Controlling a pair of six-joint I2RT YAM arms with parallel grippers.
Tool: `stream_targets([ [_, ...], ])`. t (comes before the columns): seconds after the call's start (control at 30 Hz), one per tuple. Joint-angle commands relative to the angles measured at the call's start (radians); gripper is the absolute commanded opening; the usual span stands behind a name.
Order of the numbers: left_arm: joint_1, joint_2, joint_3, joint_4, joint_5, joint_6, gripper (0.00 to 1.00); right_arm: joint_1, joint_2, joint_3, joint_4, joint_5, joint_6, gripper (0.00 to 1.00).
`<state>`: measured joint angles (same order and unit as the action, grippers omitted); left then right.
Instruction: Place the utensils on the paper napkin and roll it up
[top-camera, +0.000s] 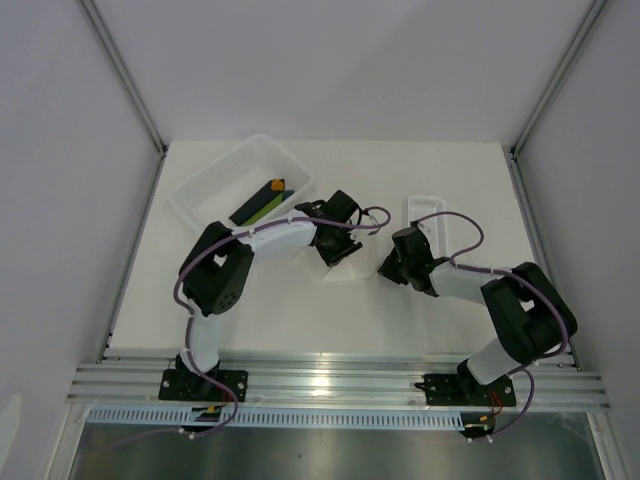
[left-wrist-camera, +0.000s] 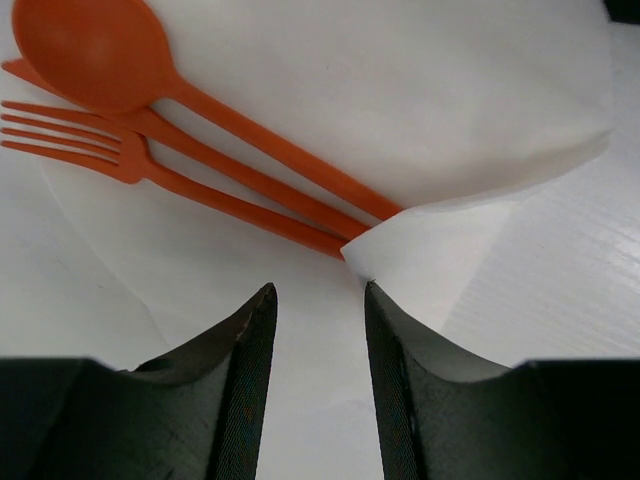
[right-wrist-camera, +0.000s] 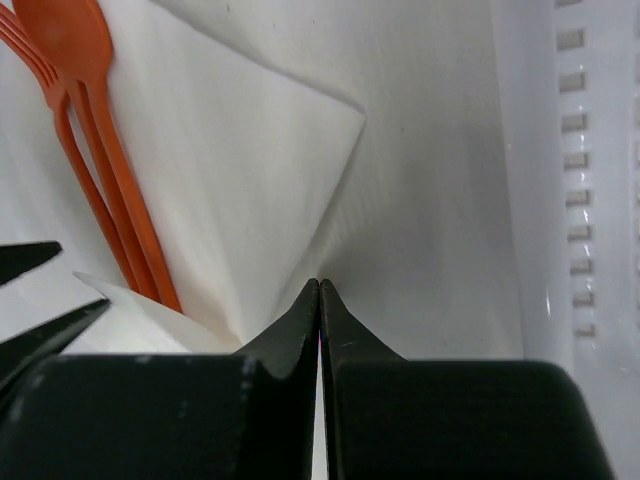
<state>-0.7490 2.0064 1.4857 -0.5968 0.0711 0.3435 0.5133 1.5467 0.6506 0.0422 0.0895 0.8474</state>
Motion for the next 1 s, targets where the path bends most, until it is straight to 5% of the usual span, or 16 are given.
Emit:
stream_targets([
  [0.0, 0.010, 0.021, 0.045, -0.037, -0.028, -0.021, 0.45, -0.012, 0.055, -0.022, 0.047, 0.029, 0.050, 0.00],
  [0.43, 0.010, 0.054, 0.051, -0.038, -0.067, -0.031, 0.47, -0.038, 0.115, -0.072, 0.229, -0.016, 0.145, 0.10],
  [0.73, 0.011, 0.052, 0.047, -0.040, -0.044, -0.046, 0.47, -0.061, 0.196, -0.057, 0.432, -0.223, 0.113, 0.10],
  [0.97, 0.011, 0.052, 0.047, -0.047, -0.048, -0.063, 0.48, 0.022, 0.155, -0.005, 0.346, -0.139, 0.044, 0.09],
])
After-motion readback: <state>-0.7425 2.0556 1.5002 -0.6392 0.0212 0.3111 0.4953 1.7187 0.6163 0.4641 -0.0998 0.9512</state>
